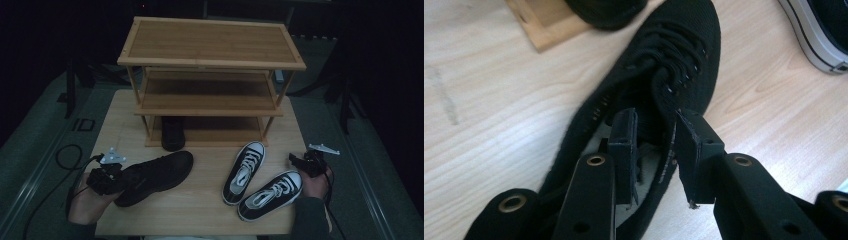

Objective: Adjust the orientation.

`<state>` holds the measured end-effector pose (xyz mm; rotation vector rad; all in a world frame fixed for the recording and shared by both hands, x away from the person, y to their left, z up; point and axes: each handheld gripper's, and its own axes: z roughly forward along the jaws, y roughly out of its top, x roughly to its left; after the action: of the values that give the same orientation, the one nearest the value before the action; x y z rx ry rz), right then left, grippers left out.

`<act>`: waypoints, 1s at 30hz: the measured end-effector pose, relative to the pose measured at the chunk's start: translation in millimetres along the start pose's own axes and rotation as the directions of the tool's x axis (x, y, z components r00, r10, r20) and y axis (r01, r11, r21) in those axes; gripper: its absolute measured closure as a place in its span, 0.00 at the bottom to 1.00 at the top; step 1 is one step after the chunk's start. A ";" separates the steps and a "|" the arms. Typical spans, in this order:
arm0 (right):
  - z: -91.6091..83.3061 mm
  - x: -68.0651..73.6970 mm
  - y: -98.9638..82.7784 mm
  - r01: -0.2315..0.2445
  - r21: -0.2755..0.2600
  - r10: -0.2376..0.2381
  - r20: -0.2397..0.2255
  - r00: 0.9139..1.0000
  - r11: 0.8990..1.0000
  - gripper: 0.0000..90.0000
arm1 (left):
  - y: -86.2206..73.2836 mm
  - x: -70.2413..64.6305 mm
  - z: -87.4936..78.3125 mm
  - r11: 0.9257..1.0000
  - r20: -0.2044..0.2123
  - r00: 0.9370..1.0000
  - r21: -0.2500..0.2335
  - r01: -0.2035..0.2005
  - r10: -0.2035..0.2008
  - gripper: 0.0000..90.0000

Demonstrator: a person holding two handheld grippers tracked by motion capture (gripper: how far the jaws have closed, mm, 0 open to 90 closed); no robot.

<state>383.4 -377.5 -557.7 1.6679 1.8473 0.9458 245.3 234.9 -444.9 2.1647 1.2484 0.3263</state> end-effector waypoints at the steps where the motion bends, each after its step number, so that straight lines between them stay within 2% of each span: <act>1: 0.0 0.0 0.0 0.000 0.000 0.000 0.000 1.000 1.000 0.34 | -0.5 -0.9 2.0 1.000 0.005 1.000 0.007 -0.004 0.004 0.79; 6: 0.0 0.0 0.0 0.000 0.000 0.000 0.000 1.000 1.000 0.34 | -2.9 -3.6 6.8 0.999 0.019 1.000 0.031 -0.012 0.012 0.81; 13: 0.0 0.0 0.0 0.001 0.000 -0.001 0.000 1.000 1.000 0.34 | -0.9 -7.8 12.8 0.997 0.003 0.999 0.067 -0.045 0.045 0.96; 16: 0.0 0.0 0.0 0.000 0.000 0.000 0.000 1.000 1.000 0.34 | 0.5 -9.9 12.8 0.995 -0.008 0.998 0.074 -0.061 0.062 0.97; 18: 0.0 0.0 0.0 0.000 0.000 0.000 0.000 1.000 1.000 0.34 | 1.4 -11.4 13.3 0.994 -0.002 0.997 0.077 -0.076 0.076 0.98; 22: 0.0 0.0 0.0 0.001 0.000 -0.001 0.000 1.000 1.000 0.34 | 4.9 -17.5 15.4 0.991 0.005 0.994 0.078 -0.110 0.110 0.98; 25: 0.0 0.0 0.0 0.001 0.000 -0.001 0.000 1.000 1.000 0.34 | 9.5 -25.0 19.4 0.986 0.018 0.989 0.074 -0.151 0.150 0.98; 30: 0.0 -0.1 0.0 0.001 0.000 -0.001 0.000 1.000 1.000 0.34 | 18.0 -35.4 26.9 0.978 0.048 0.980 0.069 -0.195 0.192 0.98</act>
<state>383.5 -377.5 -557.8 1.6667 1.8479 0.9453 252.5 187.9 -451.8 2.3508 1.0435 0.3178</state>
